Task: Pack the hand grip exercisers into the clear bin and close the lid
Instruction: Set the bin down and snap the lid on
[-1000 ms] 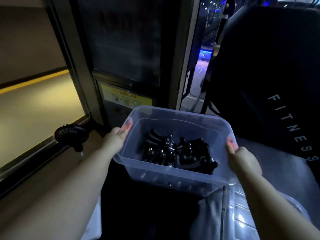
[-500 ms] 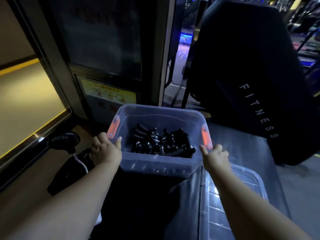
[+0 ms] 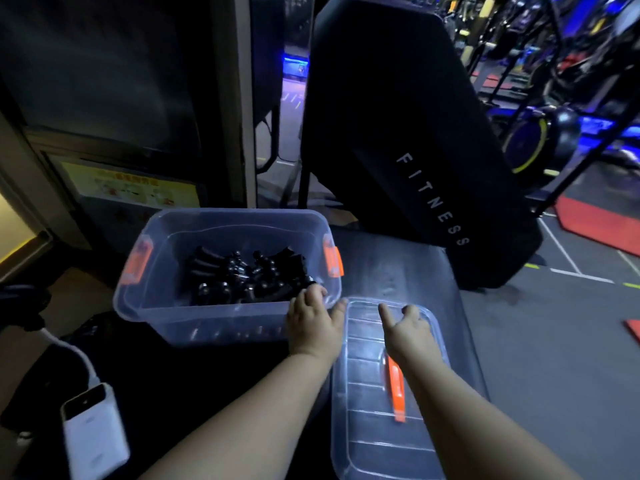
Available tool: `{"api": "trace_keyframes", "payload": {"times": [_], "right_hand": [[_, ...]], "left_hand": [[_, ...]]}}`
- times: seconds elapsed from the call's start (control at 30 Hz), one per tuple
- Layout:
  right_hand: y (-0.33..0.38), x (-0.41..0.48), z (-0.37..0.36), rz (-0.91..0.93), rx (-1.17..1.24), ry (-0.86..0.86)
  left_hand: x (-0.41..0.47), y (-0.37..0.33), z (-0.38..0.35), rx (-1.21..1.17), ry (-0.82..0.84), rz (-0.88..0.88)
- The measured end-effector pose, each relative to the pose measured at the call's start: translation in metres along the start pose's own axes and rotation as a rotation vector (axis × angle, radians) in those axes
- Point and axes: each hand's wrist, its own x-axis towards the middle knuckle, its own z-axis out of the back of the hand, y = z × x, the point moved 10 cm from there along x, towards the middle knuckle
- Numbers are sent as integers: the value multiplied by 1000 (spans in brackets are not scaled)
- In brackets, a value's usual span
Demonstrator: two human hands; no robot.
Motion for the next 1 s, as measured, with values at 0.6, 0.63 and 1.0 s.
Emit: {"api": "trace_keyframes", "payload": {"times": [0.6, 0.63, 1.0], "right_hand": [[-218, 14, -23, -318, -183, 214], [-222, 15, -26, -320, -186, 224], [-247, 18, -50, -386, -91, 234]], "left_hand": [[-85, 90, -200, 287, 580, 565], [-84, 92, -203, 282, 574, 580], [-76, 107, -219, 260, 544, 709]]}}
